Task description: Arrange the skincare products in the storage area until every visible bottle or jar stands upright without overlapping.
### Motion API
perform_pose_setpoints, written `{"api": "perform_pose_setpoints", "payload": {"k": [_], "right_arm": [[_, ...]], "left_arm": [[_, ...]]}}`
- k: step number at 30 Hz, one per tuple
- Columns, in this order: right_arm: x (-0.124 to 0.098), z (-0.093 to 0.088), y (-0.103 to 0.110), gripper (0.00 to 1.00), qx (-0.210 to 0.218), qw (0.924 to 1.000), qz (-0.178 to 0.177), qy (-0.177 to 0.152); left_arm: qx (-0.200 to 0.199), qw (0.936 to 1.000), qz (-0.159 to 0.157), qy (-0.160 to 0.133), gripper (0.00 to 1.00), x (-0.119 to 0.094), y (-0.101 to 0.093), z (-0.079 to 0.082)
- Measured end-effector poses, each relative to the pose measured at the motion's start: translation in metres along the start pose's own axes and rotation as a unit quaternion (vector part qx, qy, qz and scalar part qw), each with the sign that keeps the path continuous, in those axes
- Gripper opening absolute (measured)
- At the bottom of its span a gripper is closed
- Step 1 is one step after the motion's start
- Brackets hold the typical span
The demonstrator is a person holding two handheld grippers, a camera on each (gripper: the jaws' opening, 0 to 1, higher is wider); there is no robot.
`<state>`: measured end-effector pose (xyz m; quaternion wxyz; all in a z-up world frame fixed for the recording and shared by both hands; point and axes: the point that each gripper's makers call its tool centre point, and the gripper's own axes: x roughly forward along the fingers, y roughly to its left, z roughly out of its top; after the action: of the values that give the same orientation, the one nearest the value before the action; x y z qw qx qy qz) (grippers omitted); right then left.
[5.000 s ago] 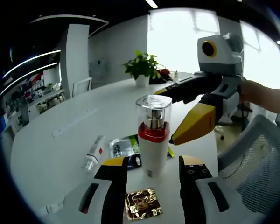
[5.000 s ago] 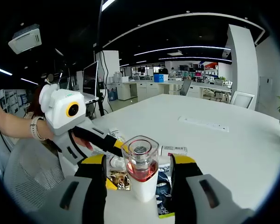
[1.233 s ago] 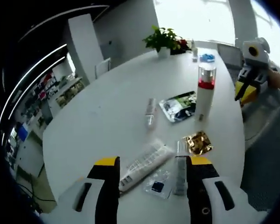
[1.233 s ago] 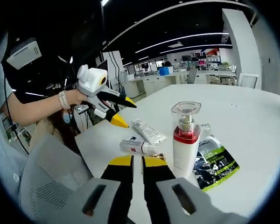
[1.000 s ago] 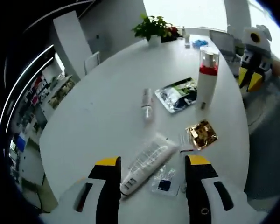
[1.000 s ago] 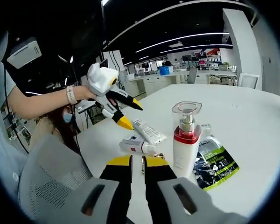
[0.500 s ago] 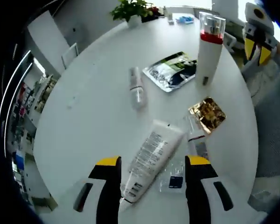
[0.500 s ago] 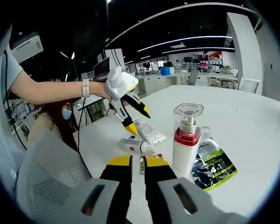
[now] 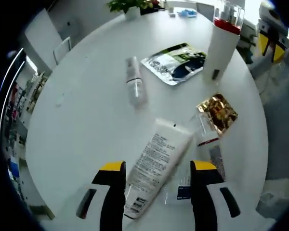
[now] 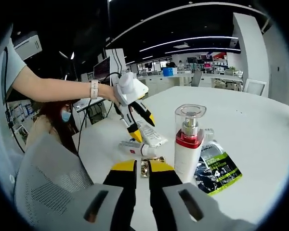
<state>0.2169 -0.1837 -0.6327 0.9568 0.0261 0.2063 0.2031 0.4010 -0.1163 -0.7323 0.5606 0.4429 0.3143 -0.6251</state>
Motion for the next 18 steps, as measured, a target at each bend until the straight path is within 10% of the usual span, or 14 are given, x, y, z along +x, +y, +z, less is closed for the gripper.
{"api": "perform_pose_setpoints", "payload": {"k": [18], "right_arm": [[-0.003, 0.0, -0.009, 0.09, 0.017, 0.9996, -0.022, -0.003]], "left_arm": [[0.012, 0.9984, -0.043, 0.036, 0.47, 0.019, 0.002, 0.005]]}}
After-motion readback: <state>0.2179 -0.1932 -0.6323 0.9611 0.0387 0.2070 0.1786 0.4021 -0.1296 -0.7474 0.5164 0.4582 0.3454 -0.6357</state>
